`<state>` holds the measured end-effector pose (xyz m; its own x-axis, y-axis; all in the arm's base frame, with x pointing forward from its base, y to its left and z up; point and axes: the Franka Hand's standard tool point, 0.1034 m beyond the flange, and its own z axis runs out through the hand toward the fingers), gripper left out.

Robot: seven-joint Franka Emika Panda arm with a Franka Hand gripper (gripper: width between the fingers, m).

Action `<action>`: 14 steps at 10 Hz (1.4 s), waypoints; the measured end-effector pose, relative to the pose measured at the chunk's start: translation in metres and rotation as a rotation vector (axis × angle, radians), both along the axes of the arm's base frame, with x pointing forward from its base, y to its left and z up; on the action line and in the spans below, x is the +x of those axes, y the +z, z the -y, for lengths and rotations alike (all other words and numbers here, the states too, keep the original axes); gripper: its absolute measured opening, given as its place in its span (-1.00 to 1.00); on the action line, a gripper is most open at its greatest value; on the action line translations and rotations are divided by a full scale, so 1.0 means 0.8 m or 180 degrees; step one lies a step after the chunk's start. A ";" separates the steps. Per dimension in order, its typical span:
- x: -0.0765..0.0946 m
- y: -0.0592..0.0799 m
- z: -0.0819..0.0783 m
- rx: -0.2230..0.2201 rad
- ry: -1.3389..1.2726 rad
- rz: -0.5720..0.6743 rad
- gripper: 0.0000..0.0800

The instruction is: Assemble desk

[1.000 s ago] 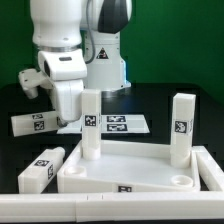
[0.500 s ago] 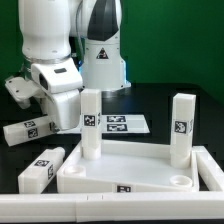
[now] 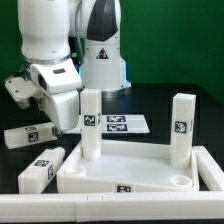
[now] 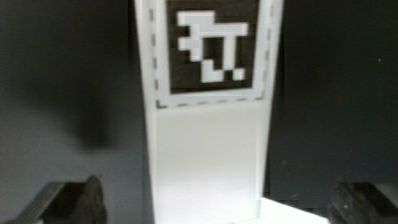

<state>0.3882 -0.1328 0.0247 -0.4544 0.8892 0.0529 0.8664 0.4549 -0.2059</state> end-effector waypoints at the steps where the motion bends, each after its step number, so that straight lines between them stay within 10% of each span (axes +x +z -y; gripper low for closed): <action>1: 0.007 0.020 0.008 -0.0029 -0.0070 0.0056 0.61; 4: 0.032 0.048 0.021 -0.0348 -0.1081 -0.0009 0.62; 14: 0.046 0.045 0.056 -0.1008 -0.4128 -0.0152 0.62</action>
Offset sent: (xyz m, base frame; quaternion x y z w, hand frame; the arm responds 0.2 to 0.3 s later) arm 0.0331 -0.0293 0.0248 0.1131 -0.0562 0.2674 0.9553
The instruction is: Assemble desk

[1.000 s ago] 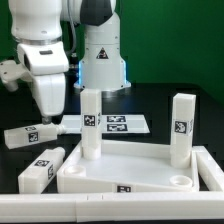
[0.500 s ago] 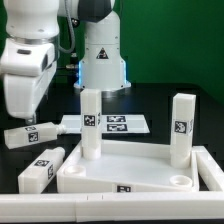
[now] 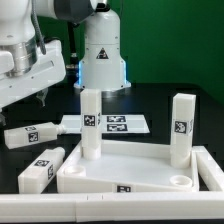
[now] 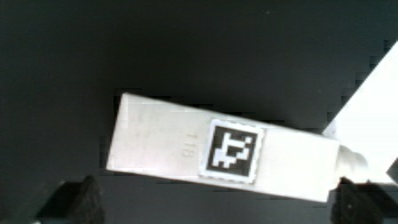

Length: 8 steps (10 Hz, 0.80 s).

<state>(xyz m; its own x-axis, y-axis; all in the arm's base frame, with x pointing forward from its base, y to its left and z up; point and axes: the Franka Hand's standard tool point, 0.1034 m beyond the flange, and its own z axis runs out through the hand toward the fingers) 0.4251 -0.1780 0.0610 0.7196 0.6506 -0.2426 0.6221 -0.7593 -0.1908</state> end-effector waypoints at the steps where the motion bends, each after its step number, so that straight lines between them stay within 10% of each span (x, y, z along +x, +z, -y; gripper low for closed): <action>1: 0.000 -0.001 -0.002 -0.0055 -0.0255 0.0009 0.62; 8: 0.007 -0.037 0.006 -0.0541 -0.2860 -0.0352 0.62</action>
Offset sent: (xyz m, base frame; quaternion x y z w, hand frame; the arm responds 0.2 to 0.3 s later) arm 0.0219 -0.0359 -0.0056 0.0137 -0.0411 0.3524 0.9348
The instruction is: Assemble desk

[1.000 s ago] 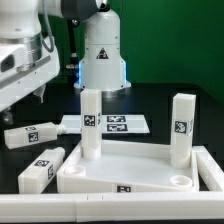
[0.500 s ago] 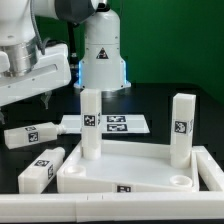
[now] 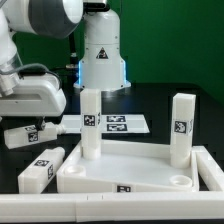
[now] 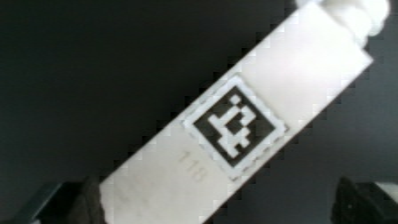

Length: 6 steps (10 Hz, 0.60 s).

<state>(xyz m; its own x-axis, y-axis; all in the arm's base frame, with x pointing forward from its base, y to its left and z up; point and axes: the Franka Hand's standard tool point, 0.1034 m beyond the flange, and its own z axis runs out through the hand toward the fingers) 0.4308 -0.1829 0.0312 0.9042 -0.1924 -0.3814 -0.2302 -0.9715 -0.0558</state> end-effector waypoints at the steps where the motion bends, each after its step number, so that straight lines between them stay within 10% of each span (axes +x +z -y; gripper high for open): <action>1: 0.002 0.000 -0.004 -0.0073 -0.0241 -0.0025 0.62; 6: -0.008 0.015 0.004 0.0119 -0.0657 -0.0550 0.62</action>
Offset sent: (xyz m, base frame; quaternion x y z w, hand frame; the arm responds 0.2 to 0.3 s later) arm -0.0110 -0.0212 0.0000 0.1080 -0.1405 0.1221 0.9766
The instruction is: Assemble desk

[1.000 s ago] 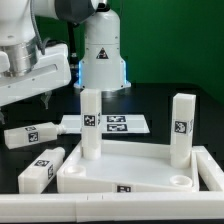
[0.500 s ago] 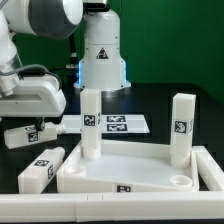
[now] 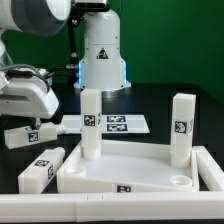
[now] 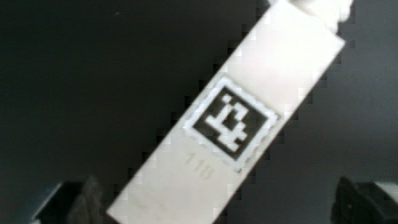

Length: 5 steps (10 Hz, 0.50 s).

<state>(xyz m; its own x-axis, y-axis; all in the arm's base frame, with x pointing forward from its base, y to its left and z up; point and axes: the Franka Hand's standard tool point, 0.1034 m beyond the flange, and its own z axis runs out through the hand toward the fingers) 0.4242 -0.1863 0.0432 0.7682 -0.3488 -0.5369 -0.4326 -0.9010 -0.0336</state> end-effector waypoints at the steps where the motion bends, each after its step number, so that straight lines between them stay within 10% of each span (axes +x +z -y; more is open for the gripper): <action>1: -0.003 0.006 0.002 0.0179 -0.0076 -0.0363 0.62; 5: 0.008 -0.003 0.005 0.0405 -0.0178 -0.0898 0.62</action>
Offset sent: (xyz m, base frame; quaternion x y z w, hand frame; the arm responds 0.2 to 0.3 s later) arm 0.0000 0.0000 0.0000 0.0000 -0.1296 0.0000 0.9916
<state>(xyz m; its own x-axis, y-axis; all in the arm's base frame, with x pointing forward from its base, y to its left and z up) 0.4303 -0.1907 0.0408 0.5643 -0.3027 -0.7681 -0.4897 -0.8718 -0.0161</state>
